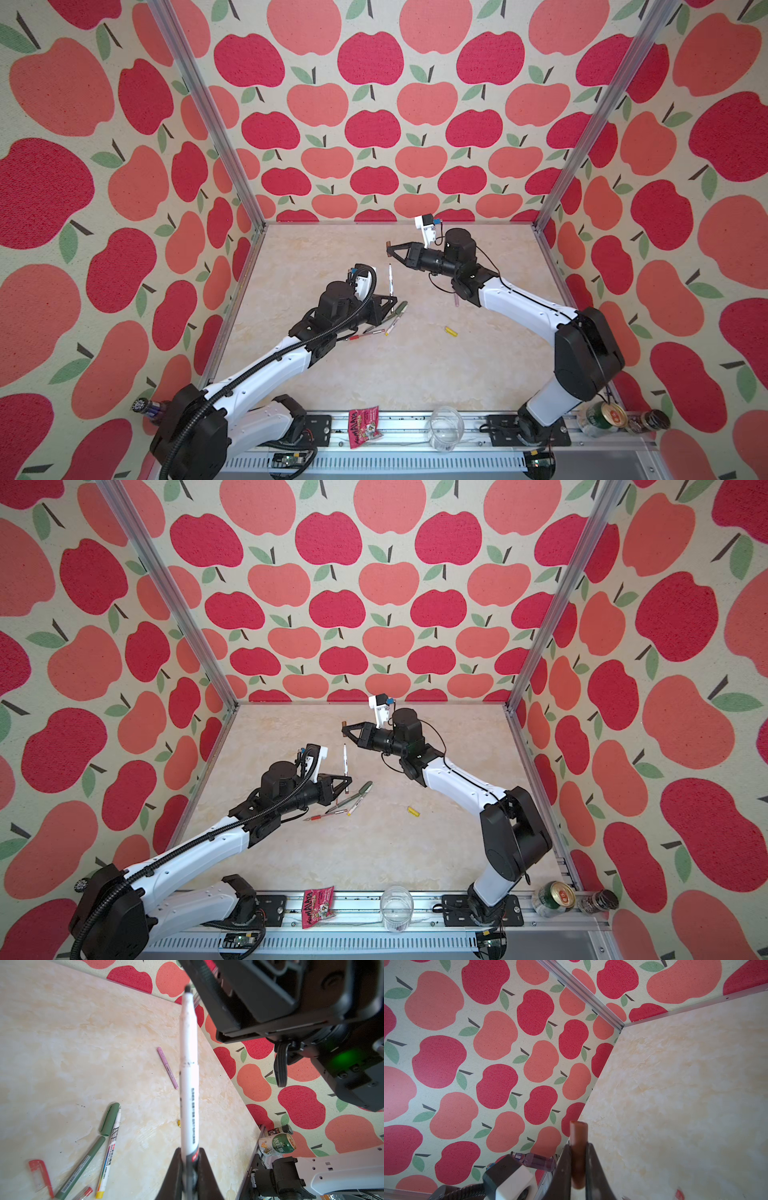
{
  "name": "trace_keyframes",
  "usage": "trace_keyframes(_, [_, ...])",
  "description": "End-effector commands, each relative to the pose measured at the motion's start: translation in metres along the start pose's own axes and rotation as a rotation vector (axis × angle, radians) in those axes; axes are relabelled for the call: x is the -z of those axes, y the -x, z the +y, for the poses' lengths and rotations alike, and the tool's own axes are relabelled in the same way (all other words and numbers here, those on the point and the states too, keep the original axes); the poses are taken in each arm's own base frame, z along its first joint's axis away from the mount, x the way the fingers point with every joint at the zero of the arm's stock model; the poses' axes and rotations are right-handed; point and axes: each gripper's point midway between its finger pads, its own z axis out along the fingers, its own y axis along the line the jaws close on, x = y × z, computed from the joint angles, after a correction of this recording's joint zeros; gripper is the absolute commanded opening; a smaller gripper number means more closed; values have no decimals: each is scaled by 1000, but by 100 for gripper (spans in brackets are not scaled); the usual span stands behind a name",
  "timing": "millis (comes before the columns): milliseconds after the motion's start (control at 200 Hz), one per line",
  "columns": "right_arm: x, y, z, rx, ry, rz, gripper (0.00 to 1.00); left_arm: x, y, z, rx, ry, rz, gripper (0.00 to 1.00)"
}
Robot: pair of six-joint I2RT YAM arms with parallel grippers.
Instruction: Insert the pens into the pen caps
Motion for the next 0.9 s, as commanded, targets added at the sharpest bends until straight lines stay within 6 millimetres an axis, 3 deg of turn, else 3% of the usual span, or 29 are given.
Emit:
trace_keyframes(0, [-2, -3, -4, -12, 7, 11, 7, 4, 17, -12, -37, -14, -42, 7])
trace_keyframes(896, [10, -1, 17, 1, 41, 1, 5, 3, 10, -2, -27, 6, -36, 7])
